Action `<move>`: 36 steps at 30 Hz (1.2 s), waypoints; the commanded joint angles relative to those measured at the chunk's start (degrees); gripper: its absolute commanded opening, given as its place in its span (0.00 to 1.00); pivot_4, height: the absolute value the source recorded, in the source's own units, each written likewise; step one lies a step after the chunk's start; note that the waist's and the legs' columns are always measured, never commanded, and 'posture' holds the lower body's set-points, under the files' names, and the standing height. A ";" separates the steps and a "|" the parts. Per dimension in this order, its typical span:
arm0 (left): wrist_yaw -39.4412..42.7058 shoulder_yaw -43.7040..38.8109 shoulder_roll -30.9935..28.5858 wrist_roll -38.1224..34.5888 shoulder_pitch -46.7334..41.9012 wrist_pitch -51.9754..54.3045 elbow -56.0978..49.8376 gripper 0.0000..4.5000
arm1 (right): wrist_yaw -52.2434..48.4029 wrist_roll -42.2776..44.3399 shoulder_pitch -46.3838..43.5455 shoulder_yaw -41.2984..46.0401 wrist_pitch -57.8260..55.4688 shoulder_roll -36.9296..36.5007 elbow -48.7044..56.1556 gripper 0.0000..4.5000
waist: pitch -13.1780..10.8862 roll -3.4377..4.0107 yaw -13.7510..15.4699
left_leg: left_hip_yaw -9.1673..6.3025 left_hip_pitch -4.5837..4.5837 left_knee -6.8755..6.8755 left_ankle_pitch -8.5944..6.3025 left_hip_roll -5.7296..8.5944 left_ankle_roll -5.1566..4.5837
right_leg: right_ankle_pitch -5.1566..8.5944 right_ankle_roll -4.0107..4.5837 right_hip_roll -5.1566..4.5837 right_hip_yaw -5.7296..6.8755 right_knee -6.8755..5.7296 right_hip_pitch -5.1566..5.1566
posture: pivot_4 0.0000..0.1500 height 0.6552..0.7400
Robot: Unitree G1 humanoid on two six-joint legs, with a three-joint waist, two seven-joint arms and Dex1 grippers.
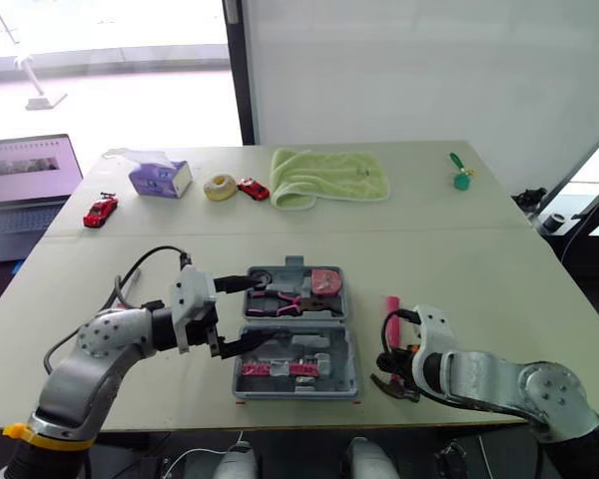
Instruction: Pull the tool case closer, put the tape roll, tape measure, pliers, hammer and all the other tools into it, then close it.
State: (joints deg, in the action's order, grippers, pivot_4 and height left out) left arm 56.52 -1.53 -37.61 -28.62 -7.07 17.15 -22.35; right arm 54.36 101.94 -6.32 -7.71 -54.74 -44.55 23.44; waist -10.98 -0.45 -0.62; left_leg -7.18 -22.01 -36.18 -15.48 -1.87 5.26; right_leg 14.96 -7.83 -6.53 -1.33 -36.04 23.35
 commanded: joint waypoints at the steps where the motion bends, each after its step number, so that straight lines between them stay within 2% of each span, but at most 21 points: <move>1: 0.88 -2.89 -0.92 -1.57 0.57 -1.05 -0.66 1.00 | -4.75 -11.67 -1.76 -0.91 -4.43 -6.28 13.29 0.90 | -0.01 0.01 -0.09 | 0.00 -0.06 -0.01 0.00 0.00 0.00 | 0.00 0.00 0.00 0.00 0.00 0.07 | 1.00 1.00; 4: 1.94 -3.37 -1.04 -1.31 1.41 -2.23 0.30 1.00 | -5.05 -23.45 0.20 -3.55 -4.50 -7.65 21.60 0.90 | 0.02 -0.01 -0.21 | -0.03 -0.07 0.05 0.00 -0.02 0.00 | 0.00 0.00 0.04 0.01 -0.02 0.16 | 1.00 1.00; 8: 3.55 -3.93 -1.27 -1.22 2.00 -3.92 2.13 1.00 | -4.40 -32.97 6.65 -5.36 -0.80 -0.43 24.74 0.90 | 0.03 -0.02 -0.09 | -0.12 -0.10 0.11 0.00 -0.03 0.00 | 0.01 0.00 0.07 0.05 0.02 0.16 | 1.00 1.00; 11: 4.89 -3.92 -1.65 -1.11 1.72 -4.97 3.54 1.00 | -4.52 -41.04 9.62 -5.51 -0.32 3.43 23.01 0.90 | 0.02 -0.01 -0.14 | -0.11 -0.19 0.00 0.01 0.00 0.01 | 0.00 0.02 0.05 0.01 0.04 0.15 | 1.00 1.00; 21: 5.29 -3.75 -2.87 -1.65 -0.33 -3.62 2.88 1.00 | -11.76 -56.47 16.37 -4.42 2.57 17.46 14.86 0.90 | 0.03 0.01 -0.37 | -0.12 -0.15 0.07 0.01 0.00 0.01 | 0.01 0.02 0.06 0.00 0.02 0.15 | 1.00 1.00; 28: 5.22 -4.50 -3.92 -2.21 -0.88 -3.00 2.65 1.00 | -18.32 -67.13 16.81 -4.82 3.87 22.67 9.73 0.90 | 0.10 -0.09 -0.49 | -0.13 -0.03 0.08 0.01 -0.01 0.01 | 0.01 0.02 0.07 0.00 0.00 0.07 | 1.00 1.00; 29: 5.15 -4.53 -3.97 -2.24 -0.84 -2.83 2.46 1.00 | -19.09 -68.42 17.05 -4.51 4.04 23.19 9.37 0.78 | 0.11 -0.10 -0.48 | -0.13 -0.02 0.08 0.01 -0.01 0.01 | 0.01 0.02 0.07 0.00 0.00 0.07 | 1.00 1.00; 31: 4.80 -4.49 -3.91 -2.30 -0.90 -2.43 2.04 1.00 | -20.49 -70.69 17.43 -3.82 4.24 24.27 9.10 0.61 | 0.12 -0.09 -0.43 | -0.13 -0.01 0.09 0.01 -0.01 0.01 | 0.01 0.02 0.07 0.00 0.00 0.06 | 1.00 1.00; 36: 4.18 -3.95 -3.66 -2.05 -1.29 -2.06 1.79 1.00 | -23.34 -75.01 18.15 -3.12 3.13 26.65 9.46 0.04 | 0.14 -0.11 -0.11 | -0.13 -0.03 0.06 0.01 0.00 0.01 | 0.01 0.02 0.06 -0.01 0.01 0.03 | 1.00 1.00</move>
State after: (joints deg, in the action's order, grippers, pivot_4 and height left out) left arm 60.97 -3.87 -40.76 -29.72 -7.54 15.35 -18.79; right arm 31.42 29.25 10.54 -12.43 -50.23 -17.95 34.14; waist -10.85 -0.57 -0.73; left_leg -7.31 -22.04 -36.13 -15.48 -1.87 5.27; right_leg 14.97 -7.80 -6.47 -1.34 -36.03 23.37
